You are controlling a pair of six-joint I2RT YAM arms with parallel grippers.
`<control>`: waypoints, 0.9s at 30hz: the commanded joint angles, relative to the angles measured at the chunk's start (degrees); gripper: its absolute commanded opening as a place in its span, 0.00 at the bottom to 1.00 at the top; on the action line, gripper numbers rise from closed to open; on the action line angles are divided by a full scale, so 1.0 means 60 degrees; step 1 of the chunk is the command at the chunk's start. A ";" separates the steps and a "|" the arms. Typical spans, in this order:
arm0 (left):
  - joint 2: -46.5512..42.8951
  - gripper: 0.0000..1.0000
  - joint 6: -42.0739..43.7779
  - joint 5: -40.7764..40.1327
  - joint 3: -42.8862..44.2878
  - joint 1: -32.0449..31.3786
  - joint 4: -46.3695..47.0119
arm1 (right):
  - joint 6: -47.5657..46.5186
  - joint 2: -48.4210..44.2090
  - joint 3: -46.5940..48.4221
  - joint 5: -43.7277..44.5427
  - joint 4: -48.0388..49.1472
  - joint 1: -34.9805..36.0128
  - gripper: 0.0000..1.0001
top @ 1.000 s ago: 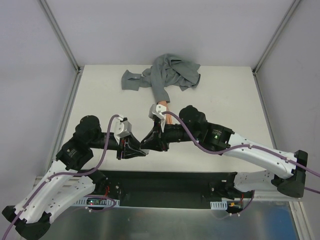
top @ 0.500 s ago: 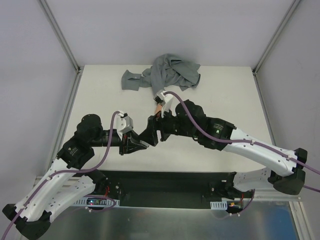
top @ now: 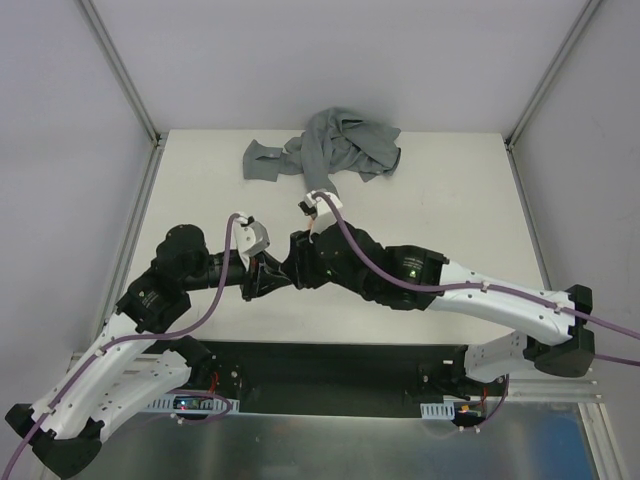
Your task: Paint the nails
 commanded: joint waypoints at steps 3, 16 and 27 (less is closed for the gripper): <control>-0.0118 0.00 -0.0209 -0.0019 0.0475 -0.0044 0.0294 | -0.0335 0.0440 0.0647 0.0728 -0.0074 0.0076 0.11; 0.0130 0.00 0.0025 0.4333 0.0475 -0.0044 0.0324 | -0.5070 -0.0862 -0.2003 -0.8634 0.3074 -0.0803 0.00; -0.0016 0.00 0.0113 0.2269 0.0388 -0.0043 0.0324 | -0.3078 -0.1318 -0.1640 -0.5063 0.2552 -0.0847 0.63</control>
